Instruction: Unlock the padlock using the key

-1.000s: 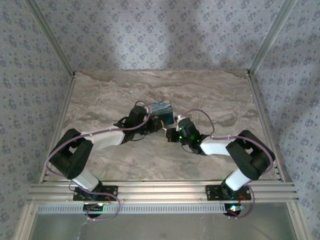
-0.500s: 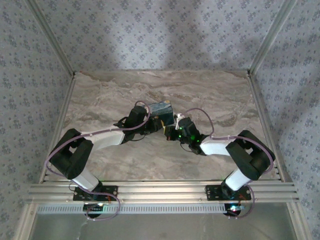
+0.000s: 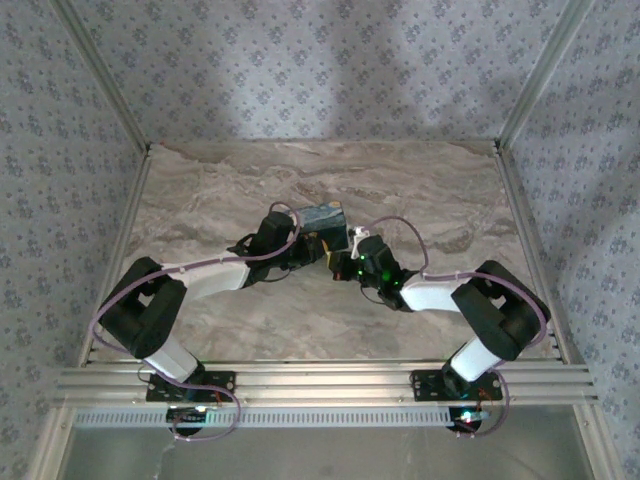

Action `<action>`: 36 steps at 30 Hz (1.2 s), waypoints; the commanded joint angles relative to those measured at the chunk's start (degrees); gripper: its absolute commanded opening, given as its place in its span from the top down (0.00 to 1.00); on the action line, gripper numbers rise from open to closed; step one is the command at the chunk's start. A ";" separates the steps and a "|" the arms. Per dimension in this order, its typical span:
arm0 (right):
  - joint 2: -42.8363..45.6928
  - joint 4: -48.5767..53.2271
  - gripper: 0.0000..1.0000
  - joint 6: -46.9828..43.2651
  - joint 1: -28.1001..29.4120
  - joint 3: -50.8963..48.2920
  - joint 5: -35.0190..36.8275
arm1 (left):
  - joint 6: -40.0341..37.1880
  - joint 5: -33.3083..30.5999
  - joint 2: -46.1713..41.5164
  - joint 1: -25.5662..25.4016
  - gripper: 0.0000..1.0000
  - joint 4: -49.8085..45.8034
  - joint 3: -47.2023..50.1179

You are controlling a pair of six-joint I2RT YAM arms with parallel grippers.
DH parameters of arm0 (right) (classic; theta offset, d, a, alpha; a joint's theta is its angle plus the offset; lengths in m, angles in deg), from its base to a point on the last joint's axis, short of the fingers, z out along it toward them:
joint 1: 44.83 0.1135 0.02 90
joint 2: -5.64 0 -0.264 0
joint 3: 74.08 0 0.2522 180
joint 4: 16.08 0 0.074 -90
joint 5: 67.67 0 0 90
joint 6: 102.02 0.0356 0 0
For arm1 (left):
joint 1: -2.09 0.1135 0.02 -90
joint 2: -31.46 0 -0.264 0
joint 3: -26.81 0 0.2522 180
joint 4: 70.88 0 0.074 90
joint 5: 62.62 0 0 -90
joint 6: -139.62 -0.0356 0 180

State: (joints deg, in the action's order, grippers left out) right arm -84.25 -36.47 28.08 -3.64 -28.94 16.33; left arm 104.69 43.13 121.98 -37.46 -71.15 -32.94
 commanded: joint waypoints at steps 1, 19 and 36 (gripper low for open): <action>1.19 -0.44 1.00 -0.17 0.42 -2.47 2.60 | 2.81 -0.28 0.50 -0.35 0.87 4.31 -2.01; 0.77 -11.53 1.00 -3.51 1.24 -5.47 3.16 | 6.54 1.12 1.56 -0.40 0.87 4.98 -2.51; -0.97 -11.06 1.00 -3.54 1.26 -4.61 3.72 | 6.85 1.55 1.96 -0.37 0.87 5.41 -2.32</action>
State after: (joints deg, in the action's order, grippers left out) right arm -84.54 -46.79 25.89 -2.79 -34.73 18.74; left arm 110.83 43.59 123.86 -37.46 -69.09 -33.32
